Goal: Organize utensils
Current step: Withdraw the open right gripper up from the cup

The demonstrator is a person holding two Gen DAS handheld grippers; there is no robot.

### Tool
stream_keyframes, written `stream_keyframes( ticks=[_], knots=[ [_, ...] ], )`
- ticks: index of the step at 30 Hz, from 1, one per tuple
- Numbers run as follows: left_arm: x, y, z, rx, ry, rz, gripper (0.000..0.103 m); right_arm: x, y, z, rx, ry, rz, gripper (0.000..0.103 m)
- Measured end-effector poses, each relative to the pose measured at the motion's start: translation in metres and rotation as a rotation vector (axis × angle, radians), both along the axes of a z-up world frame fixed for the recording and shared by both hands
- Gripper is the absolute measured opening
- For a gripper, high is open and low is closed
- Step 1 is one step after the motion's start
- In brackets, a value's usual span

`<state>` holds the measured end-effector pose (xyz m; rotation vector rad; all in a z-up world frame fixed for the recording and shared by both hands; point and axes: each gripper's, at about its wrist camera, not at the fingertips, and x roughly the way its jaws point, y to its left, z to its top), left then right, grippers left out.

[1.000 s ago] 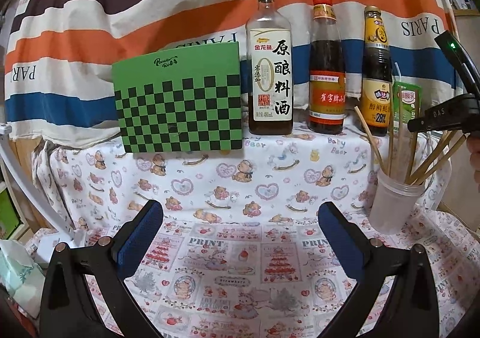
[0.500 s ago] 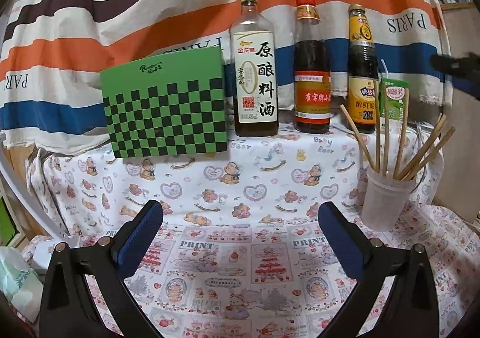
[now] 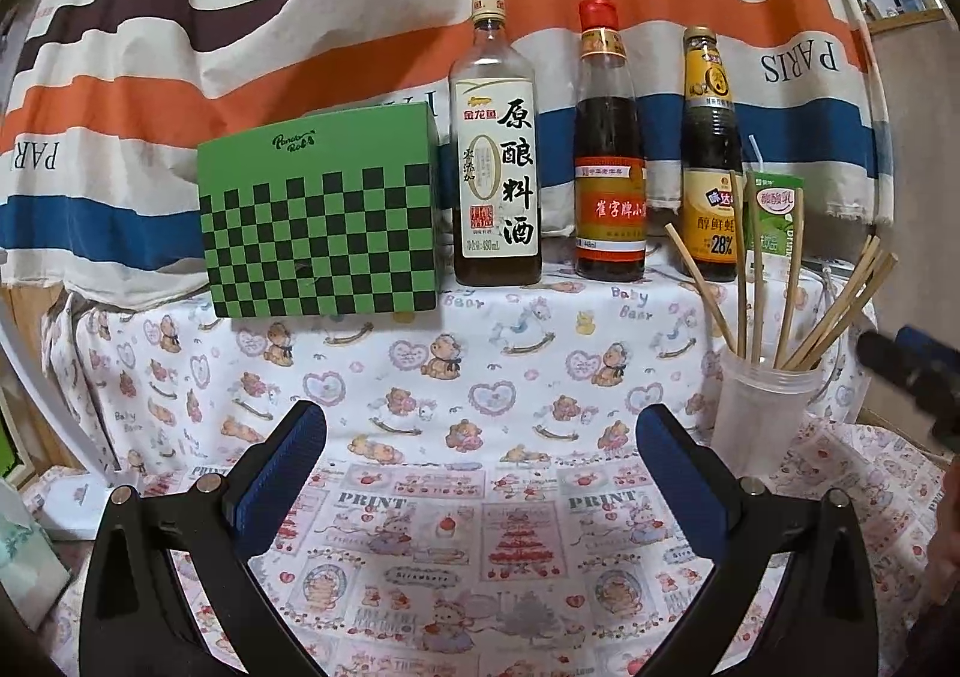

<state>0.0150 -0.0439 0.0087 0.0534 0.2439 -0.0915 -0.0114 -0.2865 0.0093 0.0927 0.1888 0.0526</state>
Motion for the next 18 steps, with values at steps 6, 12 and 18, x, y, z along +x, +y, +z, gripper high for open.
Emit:
stream_keyframes(
  ticks=[6,12,18],
  knots=[
    [0.005,-0.005,-0.011,0.024,0.018,0.018,0.102,0.009,0.003,-0.014,-0.017,0.04,-0.004,0.103],
    [0.007,-0.004,-0.013,0.003,0.04,-0.002,0.102,0.013,0.009,-0.017,-0.077,0.048,-0.055,0.103],
    [0.012,0.0,-0.015,-0.015,0.062,0.021,0.102,0.019,0.014,-0.02,-0.11,0.088,-0.063,0.103]
  ],
)
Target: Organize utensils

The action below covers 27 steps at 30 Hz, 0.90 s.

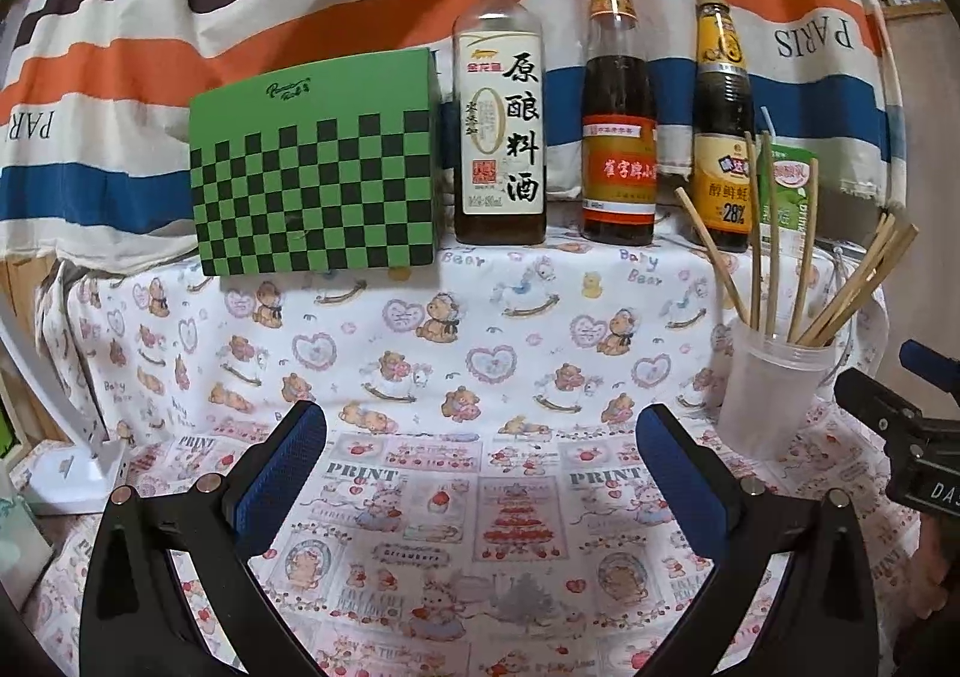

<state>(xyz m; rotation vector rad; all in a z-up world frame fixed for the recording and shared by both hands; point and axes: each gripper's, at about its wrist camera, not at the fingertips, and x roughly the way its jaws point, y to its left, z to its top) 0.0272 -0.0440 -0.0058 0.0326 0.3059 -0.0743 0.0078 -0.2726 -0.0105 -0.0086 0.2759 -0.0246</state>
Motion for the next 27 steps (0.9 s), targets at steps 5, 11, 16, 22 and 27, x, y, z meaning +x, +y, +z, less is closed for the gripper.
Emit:
stream_keyframes(
  ticks=[5,11,16,22,27],
  knots=[
    [0.0002,0.0006,0.0004,0.001,-0.004,0.017,0.102,0.0001,0.0004,-0.0003,-0.001,-0.001,-0.001,0.103],
    [-0.0008,-0.0014,0.0007,0.006,-0.007,0.011,0.102,-0.0001,0.0002,-0.0002,-0.001,-0.002,-0.002,0.103],
    [-0.0011,-0.002,0.0007,0.007,-0.007,0.011,0.102,0.0004,-0.0002,-0.0006,0.0,0.001,-0.004,0.103],
    [-0.0009,-0.0026,0.0005,0.012,-0.009,0.01,0.102,0.0004,-0.0004,-0.0008,-0.001,0.003,-0.004,0.103],
    [-0.0002,-0.0008,0.0002,0.001,-0.006,0.019,0.103,0.0005,-0.0007,-0.001,-0.001,0.002,-0.003,0.103]
  ],
)
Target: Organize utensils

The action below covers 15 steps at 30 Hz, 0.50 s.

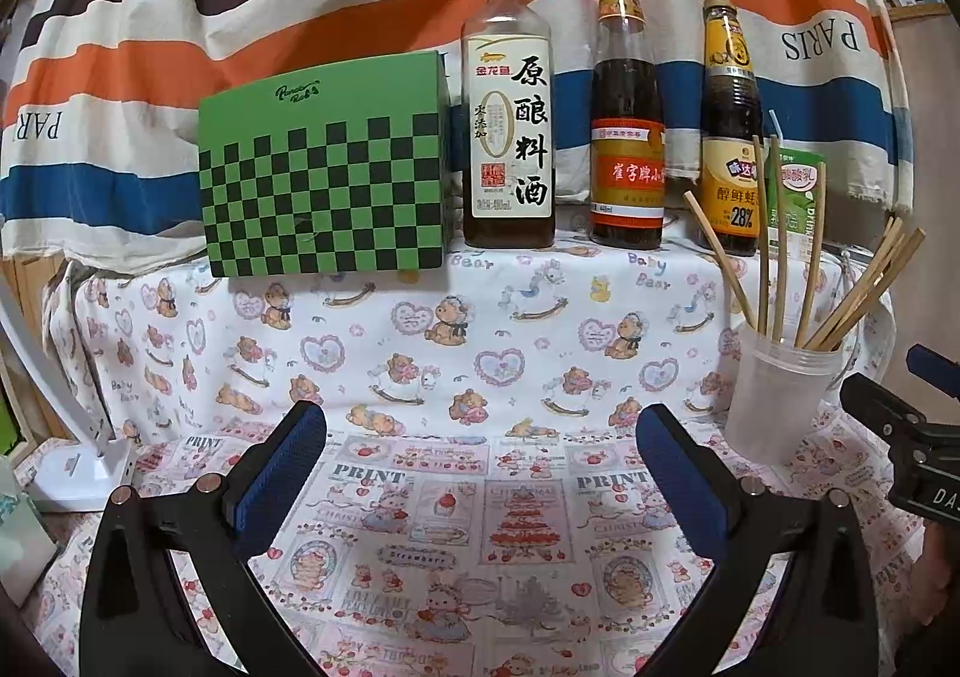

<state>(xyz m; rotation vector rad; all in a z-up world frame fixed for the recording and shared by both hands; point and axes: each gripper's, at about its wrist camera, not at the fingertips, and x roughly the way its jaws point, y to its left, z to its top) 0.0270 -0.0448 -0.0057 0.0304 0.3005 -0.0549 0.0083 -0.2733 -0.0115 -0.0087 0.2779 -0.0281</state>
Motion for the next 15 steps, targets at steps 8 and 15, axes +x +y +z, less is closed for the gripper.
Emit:
stream_keyframes(
  ticks=[8,15],
  knots=[
    [0.0004,0.002,-0.0001,-0.006,-0.001,0.005,0.103,0.0,-0.0011,0.0006,0.001,0.0,-0.004,0.103],
    [0.0002,0.0012,0.0001,0.001,0.001,0.001,0.103,0.0006,-0.0009,0.0004,0.0,0.003,-0.002,0.103]
  ],
)
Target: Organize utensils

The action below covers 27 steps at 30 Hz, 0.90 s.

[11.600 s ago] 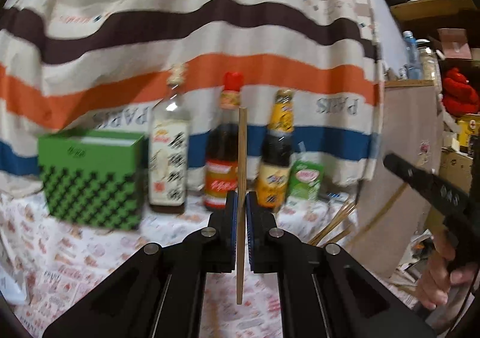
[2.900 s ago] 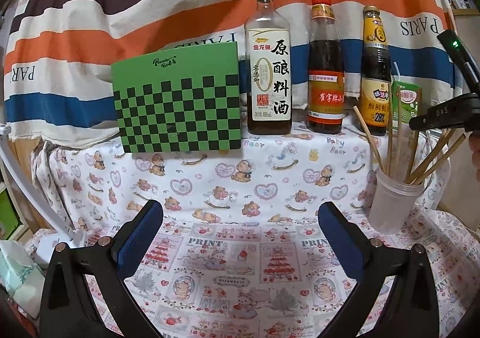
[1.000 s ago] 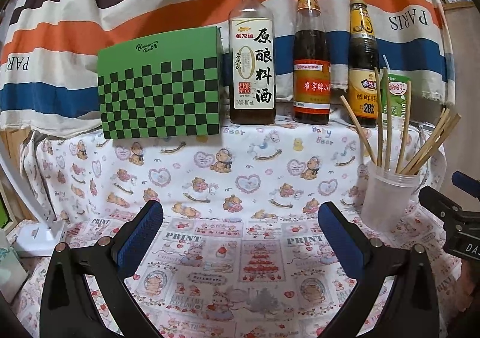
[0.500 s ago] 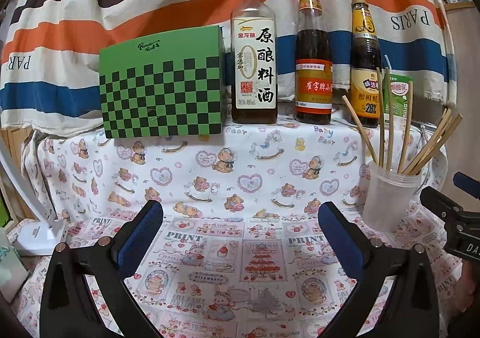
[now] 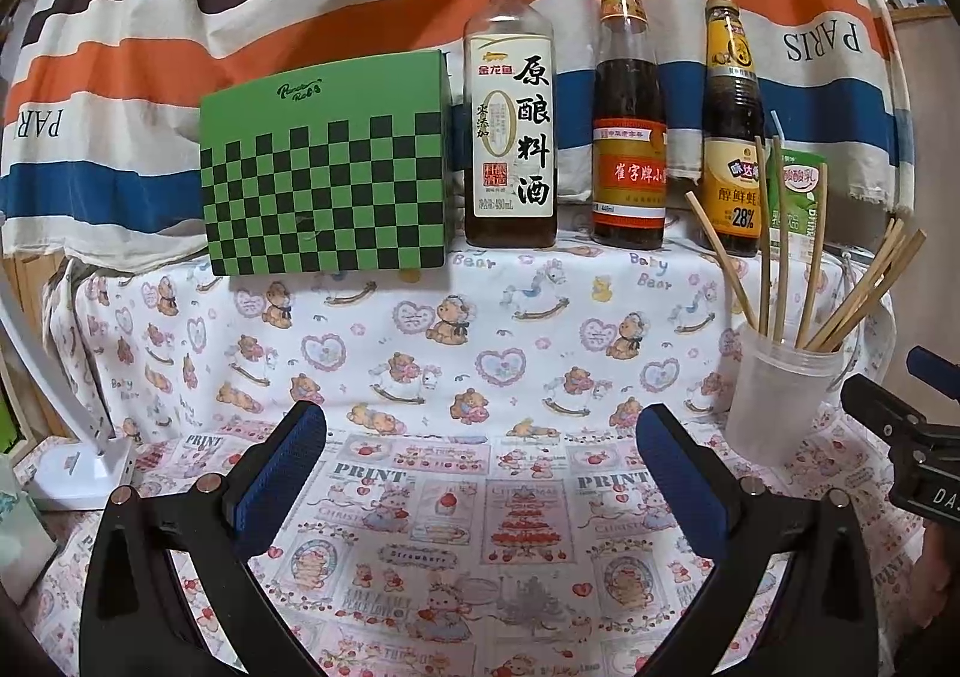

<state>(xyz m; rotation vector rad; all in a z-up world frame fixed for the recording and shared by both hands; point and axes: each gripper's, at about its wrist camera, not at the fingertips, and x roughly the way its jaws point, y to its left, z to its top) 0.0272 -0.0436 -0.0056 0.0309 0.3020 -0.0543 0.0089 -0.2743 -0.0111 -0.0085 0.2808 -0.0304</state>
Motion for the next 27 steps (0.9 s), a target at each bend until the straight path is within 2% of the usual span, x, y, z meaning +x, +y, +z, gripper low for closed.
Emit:
stream_keyframes(
  ticks=[27],
  knots=[
    [-0.0001,-0.0013,0.0009,0.003,0.002,0.004,0.103,0.0007,0.0002,-0.001,0.0,0.005,-0.001,0.103]
  ],
)
